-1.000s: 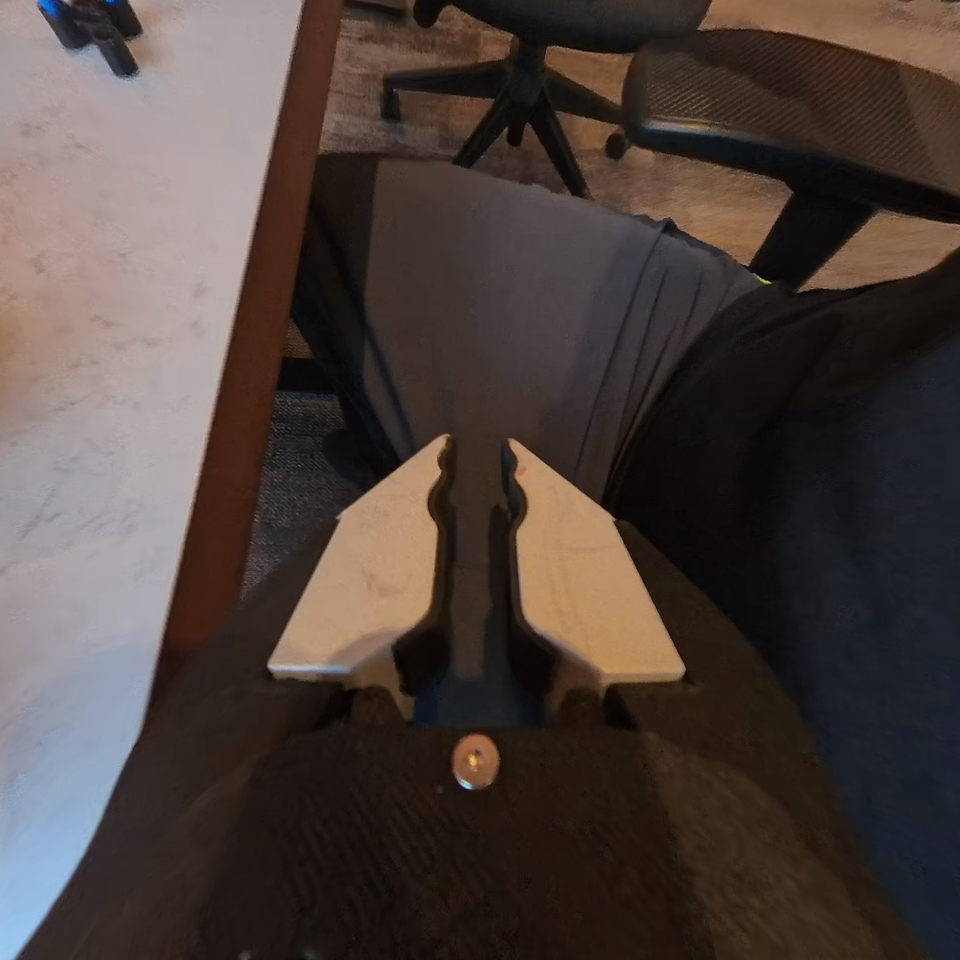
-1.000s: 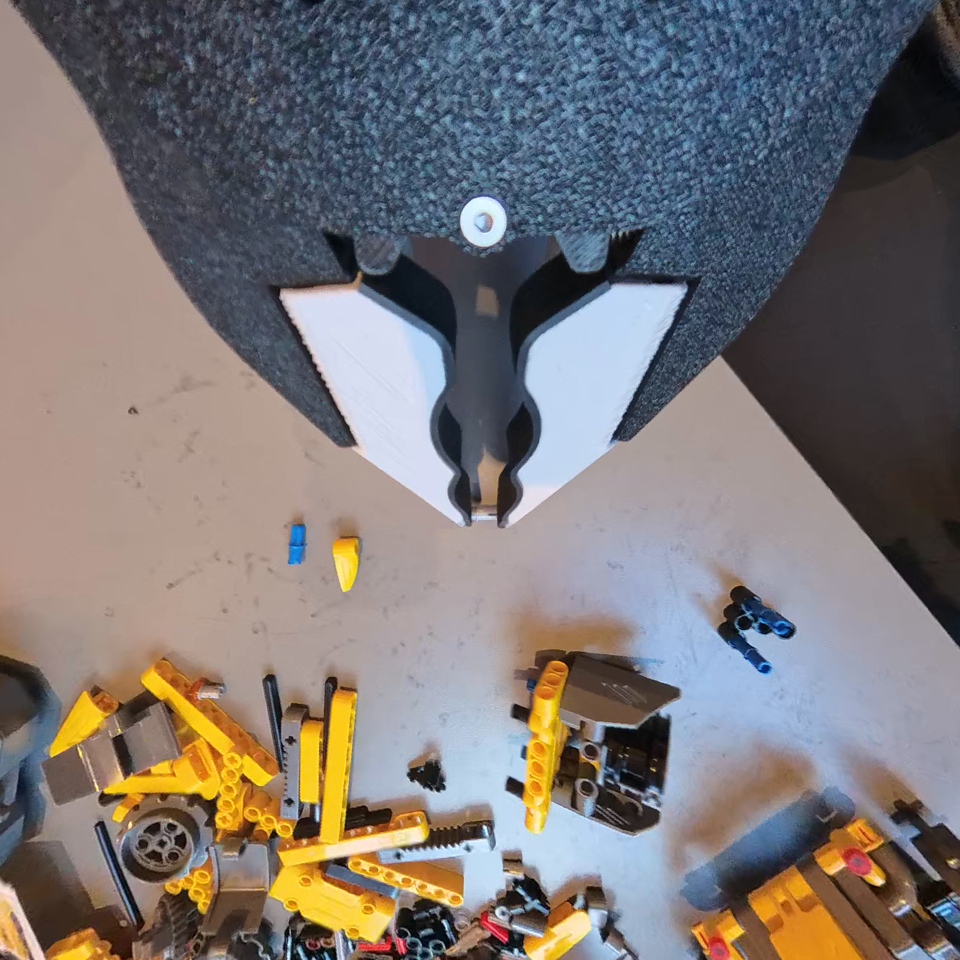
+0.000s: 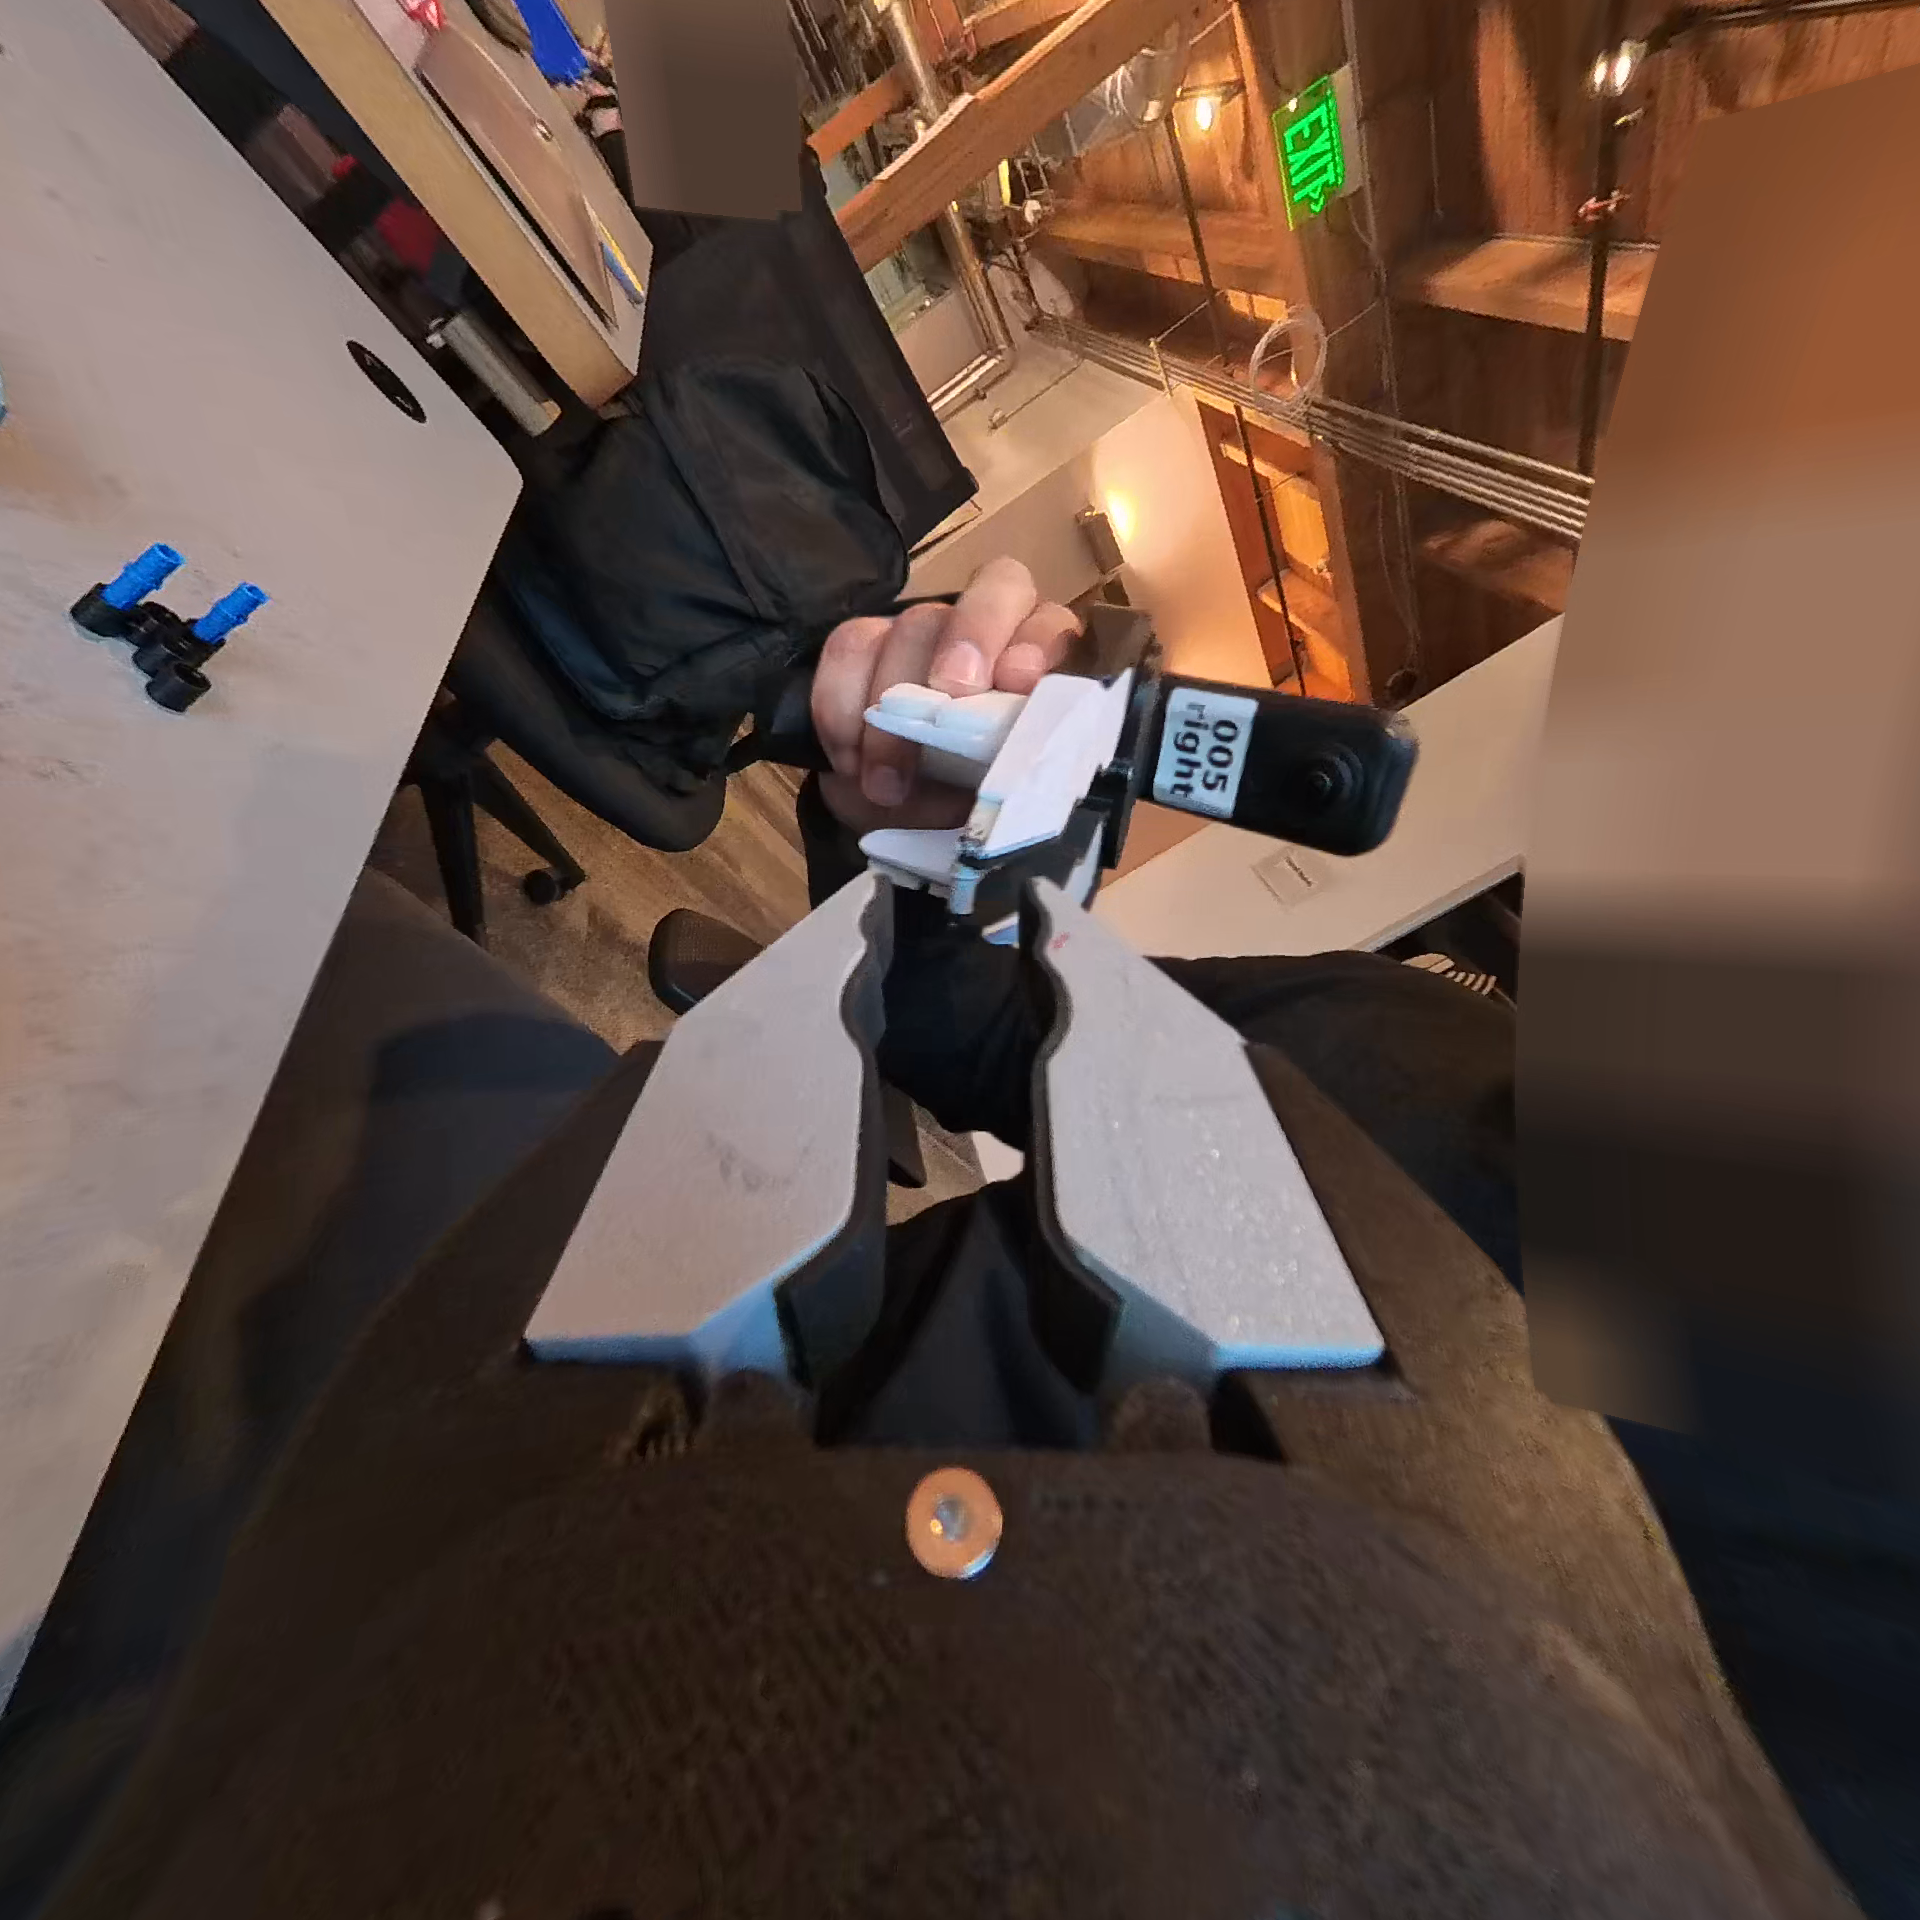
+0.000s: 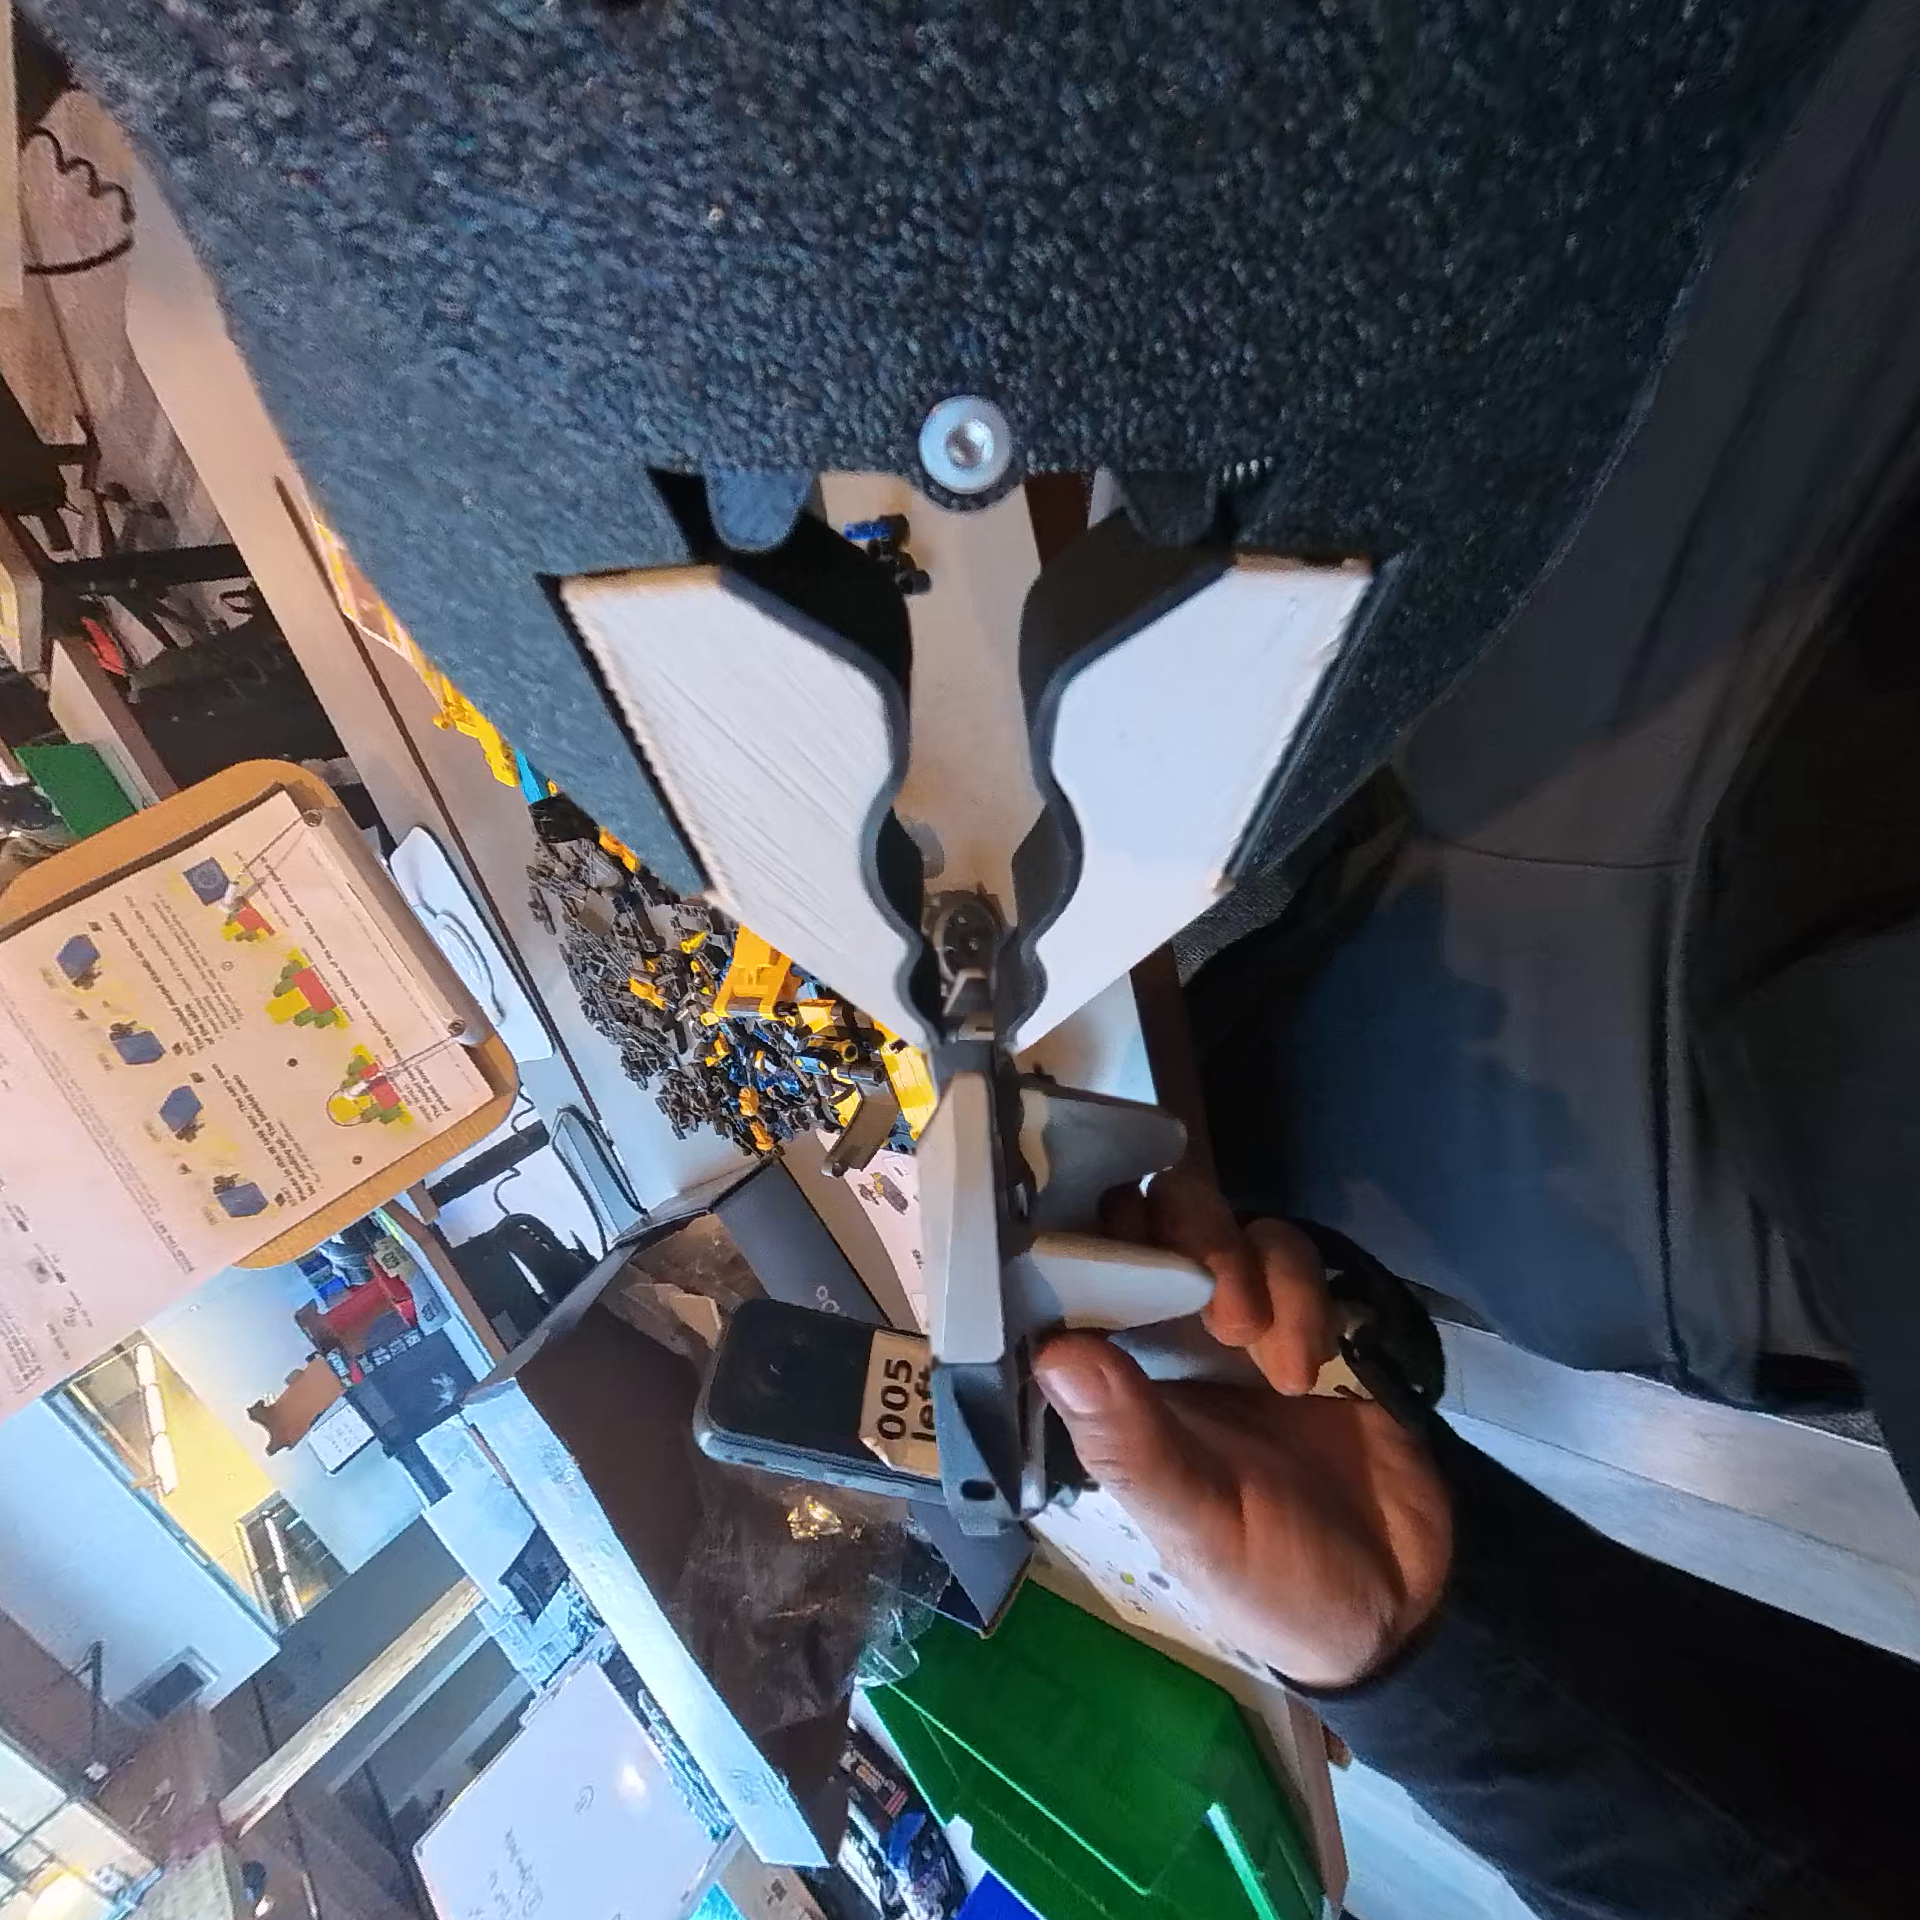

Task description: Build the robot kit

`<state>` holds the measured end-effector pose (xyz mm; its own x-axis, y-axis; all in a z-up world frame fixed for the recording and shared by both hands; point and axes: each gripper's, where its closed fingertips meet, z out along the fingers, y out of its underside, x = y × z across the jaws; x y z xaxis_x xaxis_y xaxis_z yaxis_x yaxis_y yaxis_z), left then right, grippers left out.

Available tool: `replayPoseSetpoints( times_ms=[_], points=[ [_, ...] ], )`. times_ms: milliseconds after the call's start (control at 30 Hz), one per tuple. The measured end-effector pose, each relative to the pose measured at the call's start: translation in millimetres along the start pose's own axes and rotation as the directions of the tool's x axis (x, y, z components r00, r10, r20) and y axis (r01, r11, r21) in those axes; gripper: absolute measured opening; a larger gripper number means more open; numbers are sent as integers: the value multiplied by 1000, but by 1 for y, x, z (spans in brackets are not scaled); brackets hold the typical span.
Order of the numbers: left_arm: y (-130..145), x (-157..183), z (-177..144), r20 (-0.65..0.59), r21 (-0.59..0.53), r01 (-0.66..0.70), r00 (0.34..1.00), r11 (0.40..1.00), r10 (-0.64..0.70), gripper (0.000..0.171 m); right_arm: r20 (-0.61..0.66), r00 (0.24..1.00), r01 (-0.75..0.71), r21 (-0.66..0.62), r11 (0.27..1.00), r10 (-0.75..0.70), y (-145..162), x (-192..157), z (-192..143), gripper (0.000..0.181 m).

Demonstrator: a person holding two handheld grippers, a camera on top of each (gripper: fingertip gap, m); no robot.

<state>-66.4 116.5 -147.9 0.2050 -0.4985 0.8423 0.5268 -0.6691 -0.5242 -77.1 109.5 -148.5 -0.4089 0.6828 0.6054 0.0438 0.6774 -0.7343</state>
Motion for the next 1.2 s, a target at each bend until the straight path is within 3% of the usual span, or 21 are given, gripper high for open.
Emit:
replayPoseSetpoints(
  times_ms=[233,1000,1200],
  points=[
    [4,-2,5,-18,-17,9,1000,1000,-10,8,-27,1000,10,-30,999,-11,6,0,-1,9],
    [6,-18,0,8,-14,33,999,999,-33,4,-57,979,186,-156,970,-197,20,-4,7,10],
    [5,-20,1,7,0,51,999,999,-51,2,-43,987,148,-126,981,-154,17,-5,6,8]
  ],
)
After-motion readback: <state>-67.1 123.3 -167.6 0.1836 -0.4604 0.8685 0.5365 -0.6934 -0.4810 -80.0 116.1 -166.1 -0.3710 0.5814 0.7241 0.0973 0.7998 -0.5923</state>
